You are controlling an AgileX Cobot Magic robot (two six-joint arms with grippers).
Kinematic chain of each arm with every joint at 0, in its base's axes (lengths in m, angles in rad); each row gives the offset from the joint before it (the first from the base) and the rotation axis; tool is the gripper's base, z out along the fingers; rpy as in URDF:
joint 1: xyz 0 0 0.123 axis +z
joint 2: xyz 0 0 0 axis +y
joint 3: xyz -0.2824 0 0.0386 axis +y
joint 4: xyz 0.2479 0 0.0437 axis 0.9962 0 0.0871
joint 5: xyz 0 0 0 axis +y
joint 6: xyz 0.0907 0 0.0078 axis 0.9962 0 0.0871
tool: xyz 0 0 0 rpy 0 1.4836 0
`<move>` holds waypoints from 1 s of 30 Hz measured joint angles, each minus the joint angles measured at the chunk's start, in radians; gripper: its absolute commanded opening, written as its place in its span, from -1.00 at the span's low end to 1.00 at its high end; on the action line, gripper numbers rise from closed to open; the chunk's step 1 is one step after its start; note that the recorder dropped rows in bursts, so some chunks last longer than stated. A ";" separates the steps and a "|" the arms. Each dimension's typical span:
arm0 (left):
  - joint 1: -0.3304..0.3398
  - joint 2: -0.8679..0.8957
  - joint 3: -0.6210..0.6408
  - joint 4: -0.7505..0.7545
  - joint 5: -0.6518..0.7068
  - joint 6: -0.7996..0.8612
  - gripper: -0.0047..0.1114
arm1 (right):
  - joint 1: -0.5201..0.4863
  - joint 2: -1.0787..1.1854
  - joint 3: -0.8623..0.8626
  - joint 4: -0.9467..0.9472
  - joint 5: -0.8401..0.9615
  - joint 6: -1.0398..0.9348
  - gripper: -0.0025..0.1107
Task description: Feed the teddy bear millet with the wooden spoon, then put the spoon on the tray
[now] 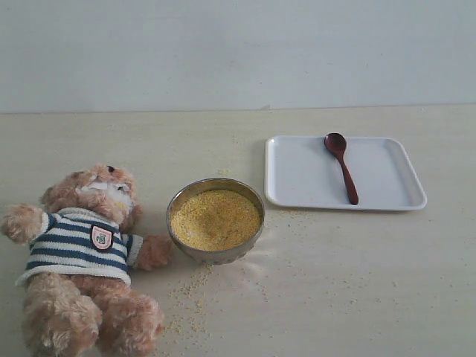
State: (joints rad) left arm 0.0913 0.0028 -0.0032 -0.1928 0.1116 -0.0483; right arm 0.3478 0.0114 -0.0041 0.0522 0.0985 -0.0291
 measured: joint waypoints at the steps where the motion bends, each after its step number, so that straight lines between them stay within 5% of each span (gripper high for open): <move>1: 0.000 0.000 0.000 0.000 0.000 0.000 -0.83 | 0.000 0.000 0.000 0.000 0.000 0.000 -0.96; 11: 0.000 0.000 0.000 0.011 0.052 0.013 -0.83 | 0.000 0.000 0.000 0.000 0.000 0.000 -0.96; 19: 0.000 0.000 0.000 0.232 0.257 0.110 -0.83 | 0.000 0.000 0.000 0.000 0.000 0.000 -0.96; 30: 0.000 0.000 0.000 0.248 0.249 0.114 -0.83 | 0.000 0.000 0.000 0.000 0.000 0.000 -0.96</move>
State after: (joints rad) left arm 0.0913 0.0028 -0.0032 0.0550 0.3610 0.0660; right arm 0.3478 0.0114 -0.0041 0.0522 0.0985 -0.0291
